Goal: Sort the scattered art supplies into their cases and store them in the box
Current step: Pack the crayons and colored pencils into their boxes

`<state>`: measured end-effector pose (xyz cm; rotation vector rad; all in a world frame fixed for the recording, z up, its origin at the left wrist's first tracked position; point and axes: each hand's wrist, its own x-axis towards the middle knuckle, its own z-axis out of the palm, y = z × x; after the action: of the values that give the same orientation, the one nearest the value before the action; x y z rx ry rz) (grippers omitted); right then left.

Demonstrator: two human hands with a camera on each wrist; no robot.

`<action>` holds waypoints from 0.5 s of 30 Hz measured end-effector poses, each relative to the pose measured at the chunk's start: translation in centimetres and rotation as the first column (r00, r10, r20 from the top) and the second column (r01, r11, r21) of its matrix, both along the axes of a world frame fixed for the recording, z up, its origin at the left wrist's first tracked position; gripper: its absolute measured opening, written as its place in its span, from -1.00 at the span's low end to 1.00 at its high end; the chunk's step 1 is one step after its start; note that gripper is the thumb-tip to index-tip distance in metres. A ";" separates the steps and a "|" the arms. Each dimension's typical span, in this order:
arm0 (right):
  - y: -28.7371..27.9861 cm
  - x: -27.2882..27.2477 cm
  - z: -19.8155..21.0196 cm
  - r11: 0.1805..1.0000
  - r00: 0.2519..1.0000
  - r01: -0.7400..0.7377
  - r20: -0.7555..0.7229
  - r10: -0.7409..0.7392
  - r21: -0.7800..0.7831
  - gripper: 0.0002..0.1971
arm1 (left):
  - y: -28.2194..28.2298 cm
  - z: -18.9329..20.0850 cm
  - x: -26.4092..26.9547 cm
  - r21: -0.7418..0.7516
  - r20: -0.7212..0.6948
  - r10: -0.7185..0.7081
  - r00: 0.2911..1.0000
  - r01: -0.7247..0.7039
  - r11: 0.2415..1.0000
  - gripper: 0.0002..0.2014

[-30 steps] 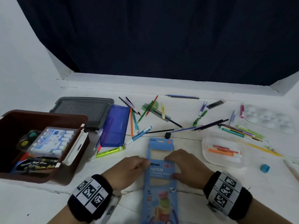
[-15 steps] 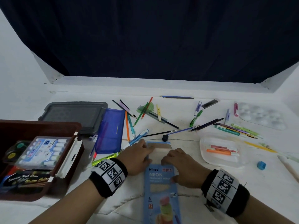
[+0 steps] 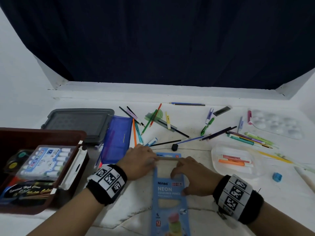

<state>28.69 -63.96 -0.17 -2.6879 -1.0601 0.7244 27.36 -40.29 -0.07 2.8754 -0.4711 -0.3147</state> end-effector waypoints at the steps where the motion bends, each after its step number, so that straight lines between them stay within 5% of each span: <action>1: 0.1 0.2 0.2 1.000 1.000 -0.002 -0.007 0.002 -0.010 -0.47 | 0.6 0.1 0.3 -0.088 0.019 0.068 0.997 -0.066 0.994 -0.74; 3: 0.4 0.8 0.5 1.000 1.000 0.011 -0.019 -0.011 -0.007 -0.52 | 2.1 0.2 1.1 -0.207 0.097 0.235 0.967 -0.211 0.955 -0.80; 6: 1.1 1.8 1.0 0.998 0.998 0.055 -0.012 -0.055 0.023 -0.54 | 3.8 0.6 2.5 -0.144 0.163 0.378 0.911 -0.357 0.923 -0.88; 11: 3.1 4.4 1.7 0.984 0.989 0.129 0.053 -0.136 0.121 -0.71 | 3.6 0.5 4.0 0.123 0.048 0.354 0.934 -0.357 0.926 -0.81; 15: 5.3 6.9 2.7 0.952 0.970 0.195 0.094 -0.222 0.236 -0.83 | 3.6 0.0 4.5 0.157 0.077 0.353 0.932 -0.361 0.919 -0.79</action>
<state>35.55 -58.65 2.50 -2.6178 -0.8079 0.3834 31.89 -36.71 -0.04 3.0589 0.0862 -0.2329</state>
